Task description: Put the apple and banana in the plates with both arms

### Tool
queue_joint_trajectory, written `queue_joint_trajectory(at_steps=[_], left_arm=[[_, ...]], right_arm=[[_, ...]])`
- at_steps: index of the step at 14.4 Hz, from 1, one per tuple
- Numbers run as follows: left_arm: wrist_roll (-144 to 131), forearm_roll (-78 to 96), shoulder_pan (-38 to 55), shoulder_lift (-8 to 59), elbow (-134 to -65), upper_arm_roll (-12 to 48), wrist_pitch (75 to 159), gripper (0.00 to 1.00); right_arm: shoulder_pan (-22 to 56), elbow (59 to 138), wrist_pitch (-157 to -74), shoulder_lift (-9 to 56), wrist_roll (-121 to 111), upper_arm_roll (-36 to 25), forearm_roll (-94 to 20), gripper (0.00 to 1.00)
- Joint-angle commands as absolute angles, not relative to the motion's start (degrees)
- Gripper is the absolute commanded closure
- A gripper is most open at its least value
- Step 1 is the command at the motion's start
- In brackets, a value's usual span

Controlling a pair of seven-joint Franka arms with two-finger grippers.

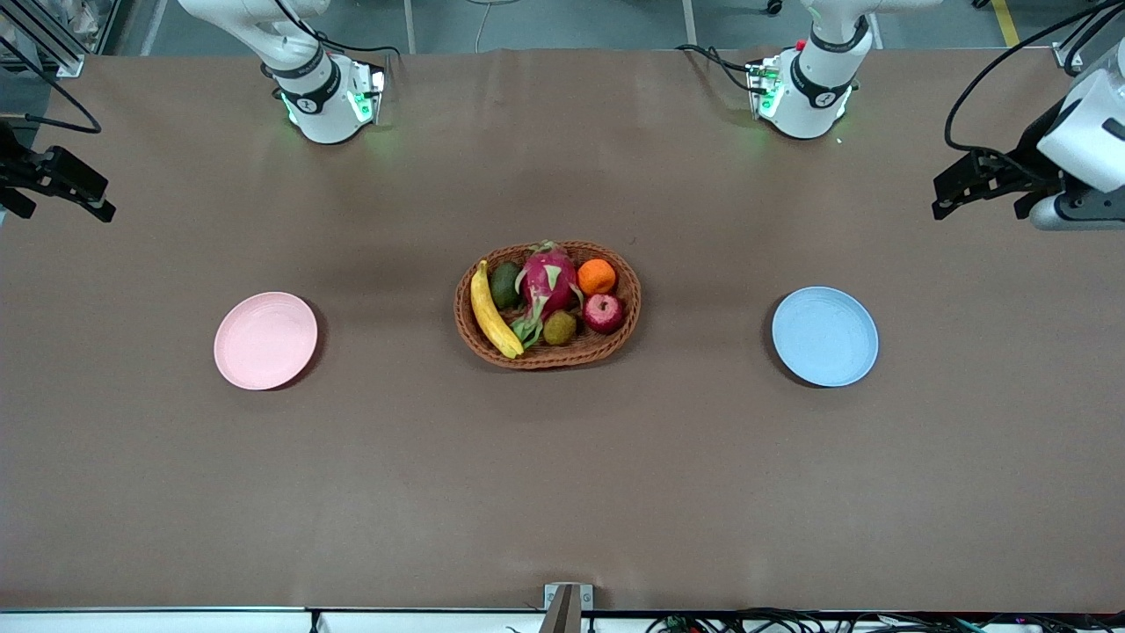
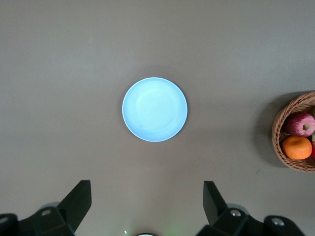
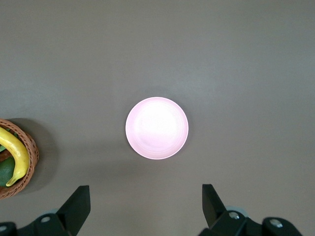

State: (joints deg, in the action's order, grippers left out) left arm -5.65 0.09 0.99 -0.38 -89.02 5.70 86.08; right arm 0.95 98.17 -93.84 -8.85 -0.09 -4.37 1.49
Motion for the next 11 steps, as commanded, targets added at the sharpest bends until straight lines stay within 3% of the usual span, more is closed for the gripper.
queue_joint_trajectory(at_steps=[1, 11], left_arm=[[-5.45, 0.61, 1.58, 3.42, -87.1, 6.06, 86.39, 0.0], [-21.68, 0.62, 8.86, 15.28, -89.03, 9.84, 103.08, 0.0]], right_arm=[[0.26, 99.23, -94.13, -8.8, -0.7, -3.87, 1.67, 0.0], [2.18, 99.58, -96.51, 7.2, -0.35, -3.43, 1.49, 0.0]])
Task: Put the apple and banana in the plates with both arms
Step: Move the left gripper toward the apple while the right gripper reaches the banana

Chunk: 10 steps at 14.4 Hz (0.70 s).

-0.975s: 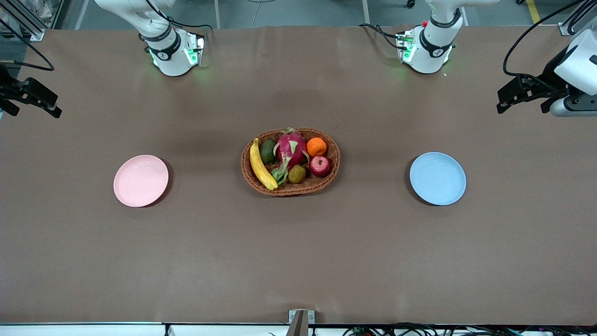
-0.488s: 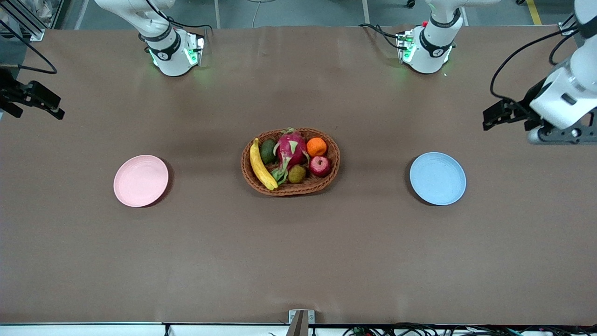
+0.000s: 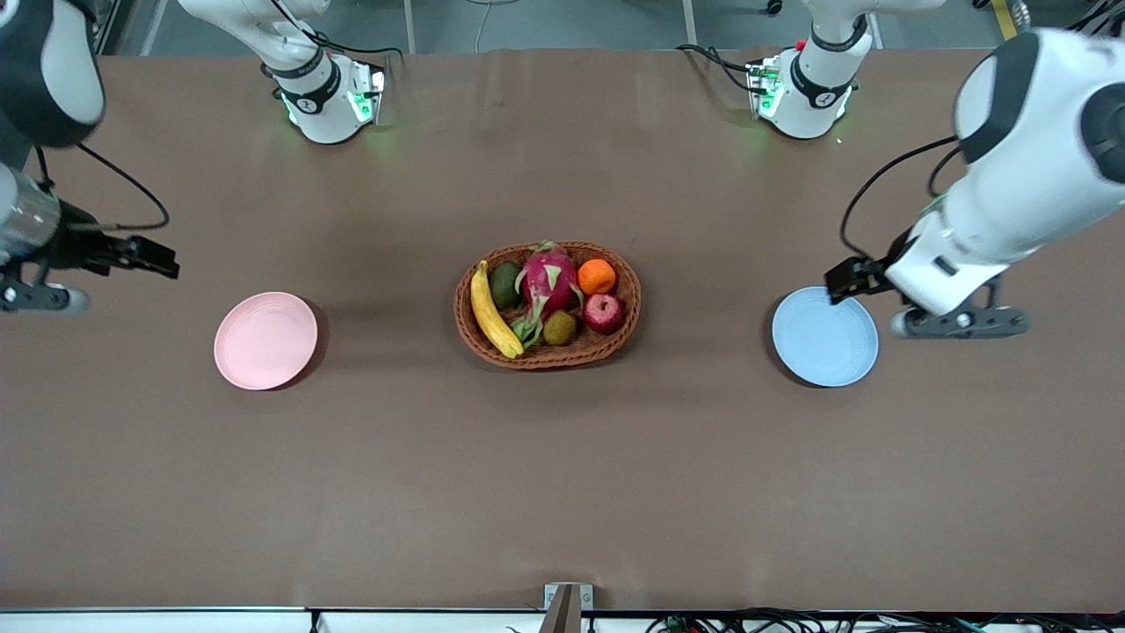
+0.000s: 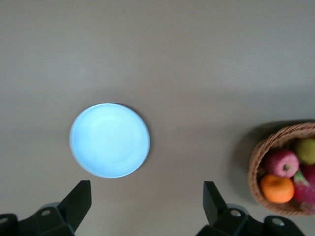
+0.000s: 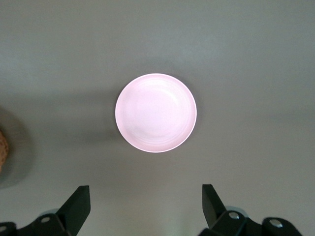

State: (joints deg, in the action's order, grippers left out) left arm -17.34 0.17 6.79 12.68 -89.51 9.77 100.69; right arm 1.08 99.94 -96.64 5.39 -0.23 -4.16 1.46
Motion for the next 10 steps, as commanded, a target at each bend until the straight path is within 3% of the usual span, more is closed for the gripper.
queue_joint_trajectory(at_steps=[1, 10], left_arm=[[-24.49, 0.27, 10.36, 16.51, -89.03, 9.84, 104.4, 0.0], [-48.75, 0.62, 21.17, 26.89, -89.47, 9.84, 113.54, 0.0]], right_arm=[[4.81, 99.58, -96.5, 8.08, -0.26, -3.51, 1.49, 0.0], [21.25, 99.58, -104.41, 16.78, 0.26, -3.43, -6.77, 0.0]])
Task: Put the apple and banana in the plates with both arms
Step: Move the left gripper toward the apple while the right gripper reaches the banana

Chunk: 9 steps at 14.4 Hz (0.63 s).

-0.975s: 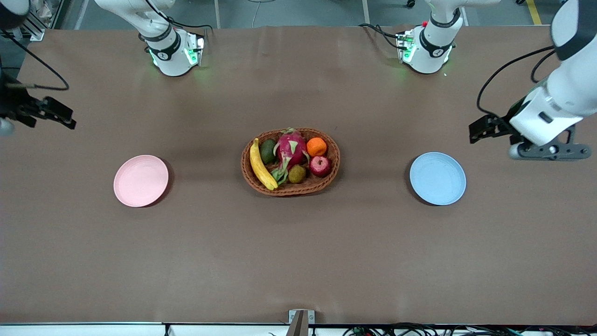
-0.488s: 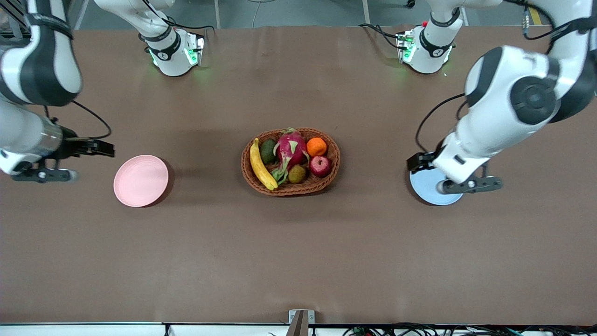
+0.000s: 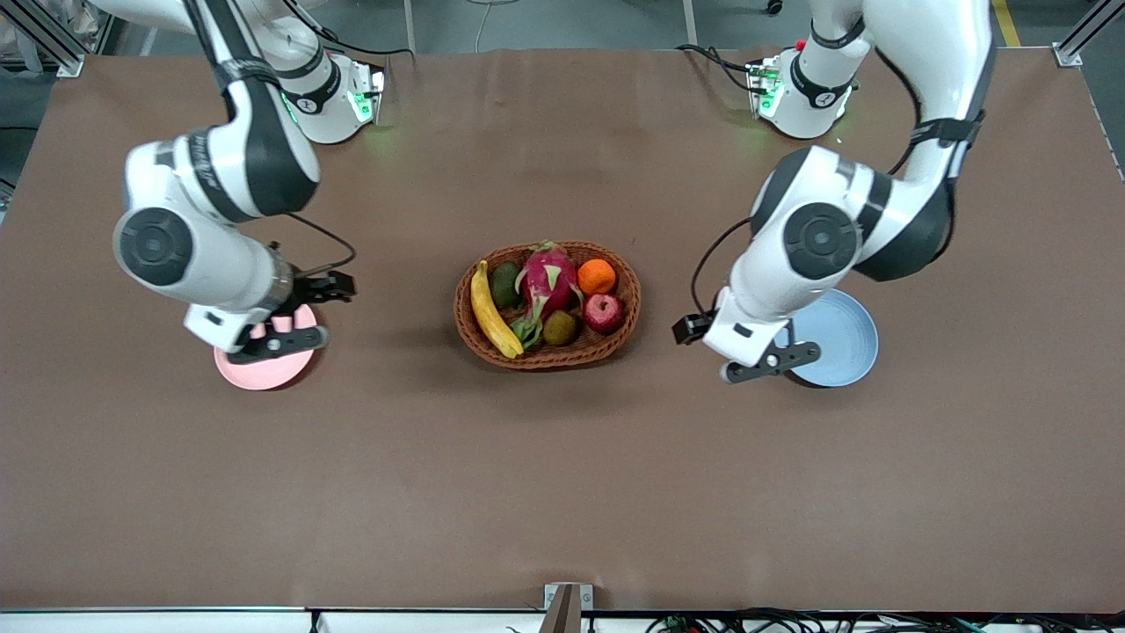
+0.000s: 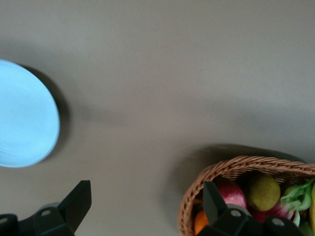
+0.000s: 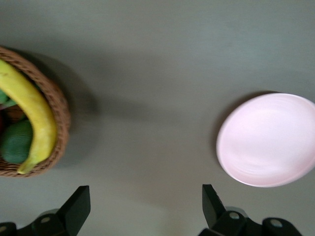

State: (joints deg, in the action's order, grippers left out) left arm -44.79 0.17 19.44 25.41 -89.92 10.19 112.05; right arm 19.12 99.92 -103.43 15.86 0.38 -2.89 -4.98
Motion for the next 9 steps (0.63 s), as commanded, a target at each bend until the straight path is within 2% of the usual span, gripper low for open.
queue_joint_trajectory(at_steps=[1, 7, 9], left_arm=[[-51.91, 0.62, 22.57, 27.85, -89.47, 9.84, 114.86, 0.0], [-67.13, 0.88, 27.86, 32.69, -91.05, 9.93, 122.69, 0.0], [-71.52, 0.88, 29.43, 33.66, -92.02, 9.93, 125.5, 0.0]], right_arm=[[22.84, 99.49, -104.76, 17.92, 0.26, -3.43, -6.94, 0.0], [32.24, 99.49, -107.39, 23.46, 0.26, -3.43, -10.2, 0.07], [35.23, 99.4, -108.19, 25.04, 1.13, -3.52, -10.2, 0.14]])
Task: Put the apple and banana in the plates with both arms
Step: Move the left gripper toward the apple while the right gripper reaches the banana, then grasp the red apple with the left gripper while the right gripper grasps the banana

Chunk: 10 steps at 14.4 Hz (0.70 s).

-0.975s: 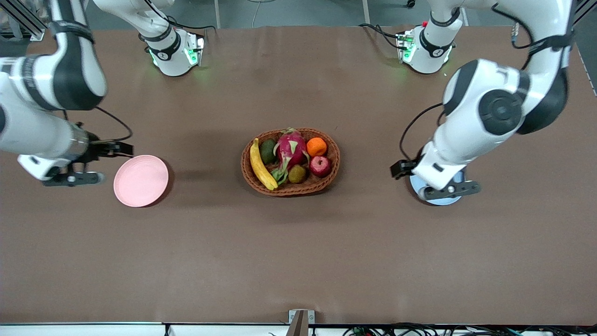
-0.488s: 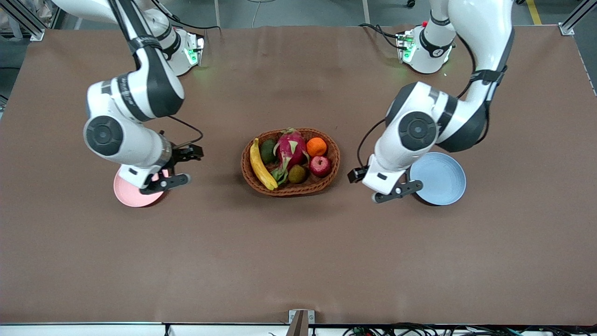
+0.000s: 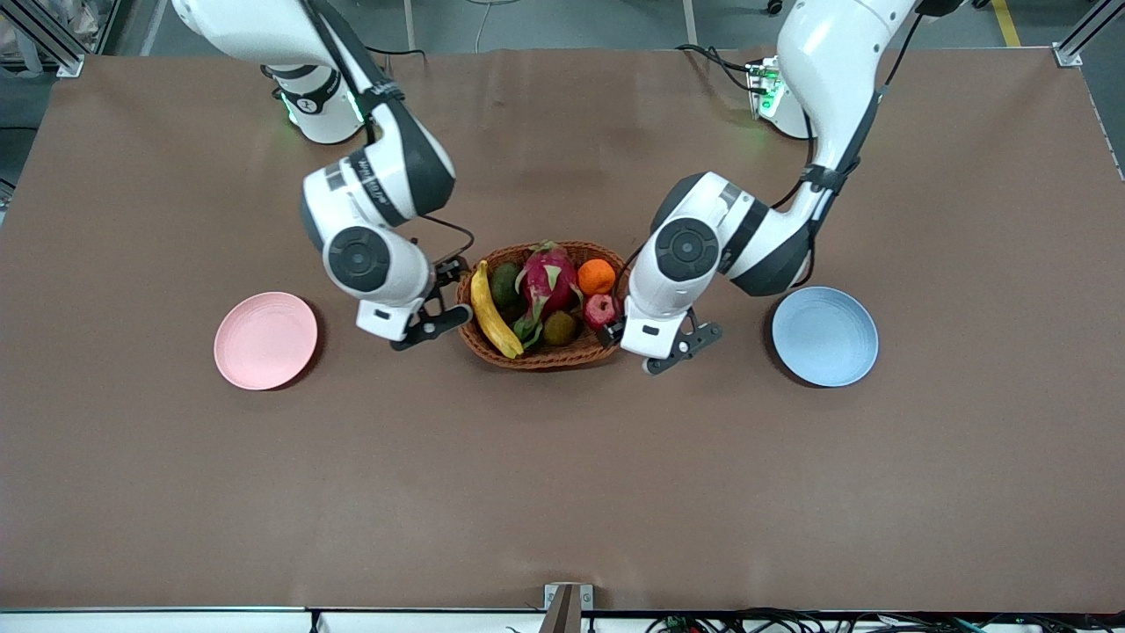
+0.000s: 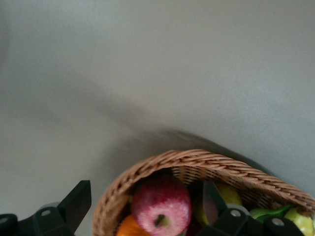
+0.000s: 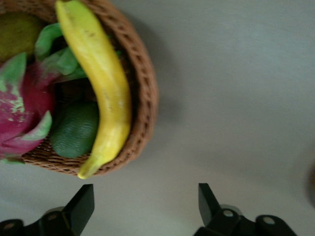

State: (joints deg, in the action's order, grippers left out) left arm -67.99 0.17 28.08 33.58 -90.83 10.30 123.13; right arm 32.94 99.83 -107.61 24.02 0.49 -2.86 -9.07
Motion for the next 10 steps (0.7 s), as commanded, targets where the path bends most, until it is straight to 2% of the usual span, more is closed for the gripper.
queue_joint_trajectory(at_steps=[1, 10], left_arm=[[-72.93, 0.88, 30.14, 34.45, -91.93, 9.93, 125.94, 0.0], [-80.24, 0.79, 33.84, 38.14, -92.98, 9.93, 129.29, 0.0]], right_arm=[[35.68, 99.4, -108.72, 25.83, 2.62, -3.52, -10.28, 0.14], [38.06, 99.58, -108.9, 28.83, 4.83, -3.43, -10.37, 0.28]])
